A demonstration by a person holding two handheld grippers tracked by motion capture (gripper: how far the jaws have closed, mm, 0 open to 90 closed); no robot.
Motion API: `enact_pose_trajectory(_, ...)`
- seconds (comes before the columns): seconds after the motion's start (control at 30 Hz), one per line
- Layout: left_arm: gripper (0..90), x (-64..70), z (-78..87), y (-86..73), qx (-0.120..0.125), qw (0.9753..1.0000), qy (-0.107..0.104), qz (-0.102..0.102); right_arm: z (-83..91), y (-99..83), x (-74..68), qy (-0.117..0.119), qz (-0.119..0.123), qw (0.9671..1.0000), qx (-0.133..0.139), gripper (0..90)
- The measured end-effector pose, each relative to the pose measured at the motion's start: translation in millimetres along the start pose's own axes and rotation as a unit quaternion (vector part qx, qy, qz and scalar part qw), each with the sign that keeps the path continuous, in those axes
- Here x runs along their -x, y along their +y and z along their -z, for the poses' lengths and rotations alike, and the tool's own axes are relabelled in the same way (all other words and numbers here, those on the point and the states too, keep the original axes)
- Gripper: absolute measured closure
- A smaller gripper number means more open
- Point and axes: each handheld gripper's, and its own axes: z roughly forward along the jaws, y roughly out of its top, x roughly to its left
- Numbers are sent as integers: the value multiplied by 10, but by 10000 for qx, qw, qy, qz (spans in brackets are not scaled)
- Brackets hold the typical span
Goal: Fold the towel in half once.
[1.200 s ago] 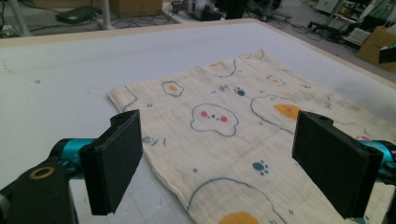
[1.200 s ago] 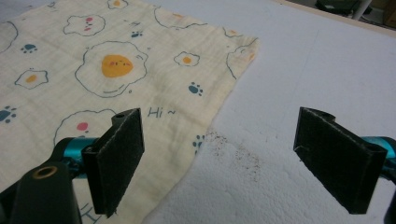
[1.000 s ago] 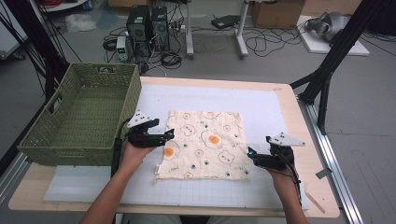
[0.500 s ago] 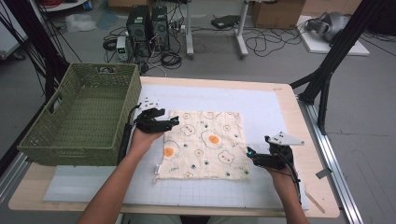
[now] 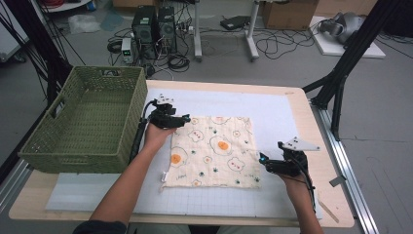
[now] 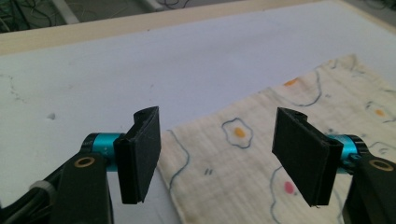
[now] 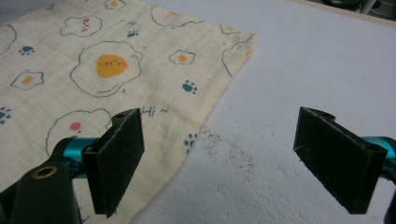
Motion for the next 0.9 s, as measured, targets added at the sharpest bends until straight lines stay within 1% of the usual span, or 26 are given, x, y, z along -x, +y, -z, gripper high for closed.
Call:
enact_pose_trajectory(0.07, 358, -27, -40, -22, -110, 9998, 177, -15, 5, -5, 4, 5, -48, 10000, -6, 155)
enact_pose_trajectory(0.13, 396, -36, -73, -51, -217, 9992, 333, -28, 9, -8, 13, -17, -26, 10000, -4, 155)
enact_pose_trajectory(0.17, 415, -40, -89, -65, -297, 9987, 401, -99, 11, -9, 15, -17, -32, 10000, -2, 155)
enact_pose_trajectory(0.2, 429, -42, -108, -76, -360, 9982, 460, -124, 12, -9, 17, -17, -39, 10000, -2, 155)
enact_pose_trajectory(0.3, 455, -55, -146, -105, -433, 9974, 569, -118, 3, -10, 21, -32, -44, 10000, -22, 155)
enact_pose_trajectory(0.4, 479, -66, -181, -138, -586, 9965, 567, -179, -21, -6, 17, -26, -41, 10000, -44, 155)
enact_pose_trajectory(0.47, 500, -66, -199, -165, -724, 9958, 541, -175, -37, 0, 13, -24, -48, 10000, -52, 155)
enact_pose_trajectory(0.57, 509, -45, -200, -176, -705, 9953, 597, -293, -65, 4, 9, -35, -47, 10000, -76, 155)
enact_pose_trajectory(0.6, 523, -41, -199, -177, -700, 9953, 584, -324, -75, 6, 11, -49, -63, 9999, -82, 155)
enact_pose_trajectory(0.7, 598, -28, -196, -184, -665, 9959, 515, -330, -109, 23, 26, -68, -86, 9999, -94, 156)
enact_pose_trajectory(0.77, 680, -26, -191, -194, -623, 9964, 471, -331, -145, 56, 37, -105, -69, 9998, -131, 161)
enact_pose_trajectory(0.83, 787, -25, -183, -206, -591, 9970, 380, -337, -192, 109, 61, -129, -61, 9998, -166, 170)
enact_pose_trajectory(0.87, 824, -22, -179, -213, -571, 9973, 354, -303, -220, 141, 78, -128, -71, 9998, -165, 175)
enact_pose_trajectory(0.9, 842, -18, -178, -220, -545, 9975, 362, -265, -247, 177, 94, -125, -95, 9997, -172, 176)
